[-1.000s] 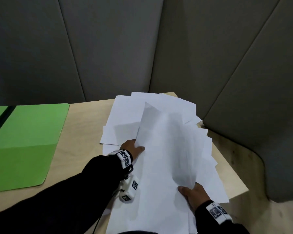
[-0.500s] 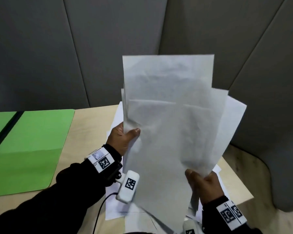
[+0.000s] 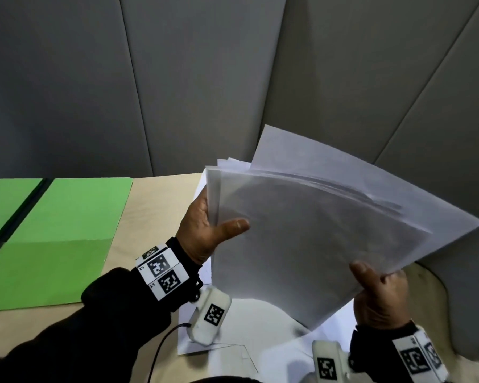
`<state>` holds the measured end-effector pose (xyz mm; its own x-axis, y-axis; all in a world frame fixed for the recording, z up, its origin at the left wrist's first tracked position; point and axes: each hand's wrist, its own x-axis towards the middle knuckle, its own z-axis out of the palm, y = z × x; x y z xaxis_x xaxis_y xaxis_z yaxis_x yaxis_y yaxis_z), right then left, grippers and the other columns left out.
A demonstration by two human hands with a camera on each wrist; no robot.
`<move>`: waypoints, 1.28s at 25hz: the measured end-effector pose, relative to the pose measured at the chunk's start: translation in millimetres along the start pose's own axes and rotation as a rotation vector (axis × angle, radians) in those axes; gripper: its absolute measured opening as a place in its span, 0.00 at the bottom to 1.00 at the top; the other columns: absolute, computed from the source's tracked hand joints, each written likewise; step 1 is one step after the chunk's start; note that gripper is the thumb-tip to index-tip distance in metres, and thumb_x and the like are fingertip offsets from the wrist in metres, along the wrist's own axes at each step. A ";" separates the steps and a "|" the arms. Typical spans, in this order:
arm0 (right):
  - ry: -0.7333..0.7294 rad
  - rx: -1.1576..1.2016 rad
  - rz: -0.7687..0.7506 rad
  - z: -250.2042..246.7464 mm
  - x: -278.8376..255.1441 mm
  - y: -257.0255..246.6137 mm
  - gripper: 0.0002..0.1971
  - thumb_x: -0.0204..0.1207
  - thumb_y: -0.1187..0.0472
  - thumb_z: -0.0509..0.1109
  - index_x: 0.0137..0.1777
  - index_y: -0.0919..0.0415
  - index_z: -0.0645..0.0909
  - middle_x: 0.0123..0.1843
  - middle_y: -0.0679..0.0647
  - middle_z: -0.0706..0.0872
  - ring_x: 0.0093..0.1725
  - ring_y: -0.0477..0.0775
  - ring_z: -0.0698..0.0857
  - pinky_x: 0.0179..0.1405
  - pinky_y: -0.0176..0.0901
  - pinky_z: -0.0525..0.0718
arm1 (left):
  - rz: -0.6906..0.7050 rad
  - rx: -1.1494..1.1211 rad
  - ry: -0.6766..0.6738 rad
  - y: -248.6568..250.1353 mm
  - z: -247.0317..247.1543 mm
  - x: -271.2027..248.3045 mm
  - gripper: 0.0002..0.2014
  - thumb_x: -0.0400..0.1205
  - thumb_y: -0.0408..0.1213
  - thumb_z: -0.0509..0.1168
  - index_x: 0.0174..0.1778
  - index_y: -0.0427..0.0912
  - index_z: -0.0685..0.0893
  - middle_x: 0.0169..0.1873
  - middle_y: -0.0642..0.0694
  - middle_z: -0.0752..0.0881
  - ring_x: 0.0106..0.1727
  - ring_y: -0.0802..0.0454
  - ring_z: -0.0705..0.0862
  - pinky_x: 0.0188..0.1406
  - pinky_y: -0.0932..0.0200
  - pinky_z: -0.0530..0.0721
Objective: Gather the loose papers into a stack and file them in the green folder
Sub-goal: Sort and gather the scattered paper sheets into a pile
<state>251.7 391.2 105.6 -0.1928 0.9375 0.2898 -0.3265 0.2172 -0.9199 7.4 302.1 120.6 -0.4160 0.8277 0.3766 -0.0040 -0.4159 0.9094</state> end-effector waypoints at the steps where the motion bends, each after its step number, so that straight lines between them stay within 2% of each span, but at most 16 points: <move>1: -0.010 -0.019 -0.020 2.0 -0.3 -6.6 0.22 0.57 0.72 0.67 0.41 0.44 0.90 0.36 0.40 0.92 0.40 0.40 0.89 0.48 0.38 0.86 | 0.014 0.014 -0.019 2.2 3.5 -0.4 0.39 0.56 0.58 0.81 0.61 0.47 0.78 0.50 0.51 0.90 0.54 0.52 0.89 0.51 0.57 0.86; 4: -0.064 -0.060 -0.101 7.2 -0.3 -21.6 0.25 0.57 0.72 0.66 0.41 0.39 0.89 0.37 0.37 0.91 0.41 0.38 0.89 0.46 0.35 0.86 | 0.051 0.020 -0.015 6.8 14.4 -0.2 0.42 0.58 0.59 0.80 0.65 0.47 0.76 0.56 0.45 0.86 0.61 0.42 0.85 0.61 0.44 0.83; 7: -0.053 -0.003 -0.118 10.3 1.7 -24.5 0.25 0.58 0.72 0.65 0.43 0.41 0.89 0.38 0.39 0.91 0.42 0.40 0.89 0.47 0.37 0.86 | 0.058 -0.023 -0.014 5.6 16.9 4.4 0.39 0.58 0.55 0.81 0.63 0.46 0.76 0.55 0.42 0.86 0.58 0.42 0.86 0.61 0.42 0.83; 10: -0.013 0.008 -0.128 15.6 1.4 -19.6 0.21 0.57 0.71 0.69 0.42 0.43 0.88 0.35 0.38 0.90 0.38 0.36 0.87 0.42 0.29 0.84 | 0.015 -0.057 -0.009 -2.7 15.9 7.0 0.32 0.60 0.41 0.76 0.61 0.45 0.76 0.50 0.49 0.88 0.52 0.48 0.87 0.53 0.51 0.85; 12: 0.010 -0.029 -0.114 19.4 -0.5 -16.4 0.18 0.56 0.70 0.71 0.40 0.45 0.88 0.32 0.37 0.89 0.34 0.33 0.86 0.37 0.25 0.82 | -0.019 -0.050 0.010 -11.6 16.4 5.8 0.29 0.59 0.40 0.73 0.58 0.46 0.77 0.44 0.55 0.90 0.47 0.57 0.88 0.49 0.61 0.85; 14: 0.035 -0.058 -0.075 21.1 -1.3 -11.8 0.18 0.57 0.77 0.74 0.39 0.52 0.87 0.32 0.37 0.90 0.33 0.34 0.87 0.35 0.25 0.83 | -0.032 0.000 0.049 -16.8 14.8 3.8 0.29 0.58 0.42 0.71 0.57 0.46 0.79 0.41 0.58 0.90 0.45 0.61 0.88 0.49 0.64 0.84; 16: 0.085 -0.069 -0.055 16.8 0.5 -3.0 0.19 0.64 0.82 0.70 0.41 0.55 0.83 0.31 0.38 0.90 0.32 0.35 0.86 0.34 0.26 0.83 | -0.066 -0.013 0.063 -22.8 12.6 6.8 0.25 0.57 0.41 0.70 0.53 0.48 0.81 0.39 0.58 0.91 0.42 0.60 0.88 0.47 0.63 0.85; 18: 0.114 -0.063 -0.001 12.5 2.6 9.2 0.18 0.68 0.82 0.66 0.40 0.57 0.85 0.31 0.40 0.90 0.32 0.37 0.87 0.35 0.28 0.84 | -0.116 0.002 0.081 -28.8 15.6 10.7 0.22 0.56 0.43 0.71 0.47 0.47 0.84 0.35 0.57 0.91 0.38 0.59 0.88 0.47 0.57 0.85; 20: 0.131 -0.110 0.030 12.4 1.1 17.8 0.20 0.68 0.80 0.69 0.35 0.52 0.89 0.30 0.38 0.90 0.31 0.37 0.87 0.35 0.28 0.84 | -0.136 0.035 0.118 -31.8 19.4 10.8 0.18 0.54 0.45 0.72 0.39 0.46 0.86 0.30 0.58 0.91 0.36 0.56 0.87 0.49 0.53 0.83; 21: 0.129 -0.135 0.025 12.3 -0.3 18.9 0.20 0.69 0.79 0.69 0.34 0.52 0.90 0.31 0.37 0.90 0.32 0.37 0.87 0.35 0.28 0.84 | -0.142 0.034 0.133 -33.5 19.9 11.1 0.17 0.54 0.45 0.72 0.38 0.46 0.86 0.30 0.58 0.90 0.36 0.54 0.87 0.49 0.52 0.84; 23: 0.117 -0.118 0.019 9.5 -1.3 17.0 0.15 0.68 0.79 0.70 0.34 0.58 0.88 0.31 0.39 0.91 0.33 0.38 0.88 0.36 0.28 0.84 | -0.163 0.021 0.123 -37.2 16.3 11.7 0.17 0.53 0.45 0.72 0.38 0.47 0.87 0.30 0.58 0.91 0.35 0.56 0.87 0.46 0.57 0.85; 25: 0.108 -0.091 0.106 3.4 -3.8 26.0 0.15 0.67 0.81 0.69 0.33 0.61 0.88 0.30 0.41 0.91 0.31 0.39 0.88 0.33 0.29 0.84 | -0.260 0.056 0.084 -51.9 8.0 10.6 0.19 0.51 0.46 0.72 0.37 0.46 0.86 0.28 0.59 0.90 0.32 0.62 0.87 0.44 0.62 0.85; 27: 0.090 -0.160 0.281 -2.6 -11.2 51.0 0.13 0.63 0.81 0.72 0.33 0.62 0.86 0.28 0.43 0.90 0.29 0.43 0.87 0.30 0.30 0.84 | -0.420 0.130 0.050 -77.2 0.7 4.3 0.19 0.49 0.48 0.73 0.34 0.46 0.86 0.26 0.58 0.89 0.30 0.62 0.86 0.46 0.58 0.84; 30: 0.068 -0.339 0.504 -14.1 -22.6 93.8 0.09 0.61 0.73 0.77 0.35 0.59 0.83 0.35 0.56 0.90 0.36 0.59 0.87 0.36 0.39 0.85 | -0.591 0.240 0.015 -110.2 -1.8 -11.5 0.19 0.49 0.50 0.74 0.34 0.48 0.86 0.30 0.53 0.89 0.36 0.52 0.87 0.49 0.54 0.84; 31: 0.057 -0.378 0.532 -17.2 -24.4 100.7 0.07 0.60 0.69 0.77 0.36 0.59 0.83 0.36 0.59 0.90 0.36 0.58 0.87 0.38 0.40 0.84 | -0.616 0.251 0.036 -115.7 -1.6 -14.6 0.17 0.51 0.48 0.75 0.35 0.48 0.86 0.33 0.51 0.89 0.39 0.50 0.87 0.47 0.56 0.85; 32: 0.046 -0.396 0.534 -18.6 -24.5 103.9 0.06 0.59 0.65 0.76 0.35 0.60 0.83 0.33 0.57 0.90 0.33 0.56 0.87 0.36 0.38 0.83 | -0.617 0.228 0.073 -121.1 -1.7 -15.1 0.15 0.55 0.44 0.75 0.36 0.47 0.86 0.35 0.48 0.89 0.42 0.49 0.86 0.46 0.59 0.85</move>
<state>239.7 395.9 -1.9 -0.1910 0.9527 -0.2363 0.1697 -0.2051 -0.9639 12.6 339.3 4.5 -0.4598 0.8575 -0.2308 -0.0716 0.2232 0.9721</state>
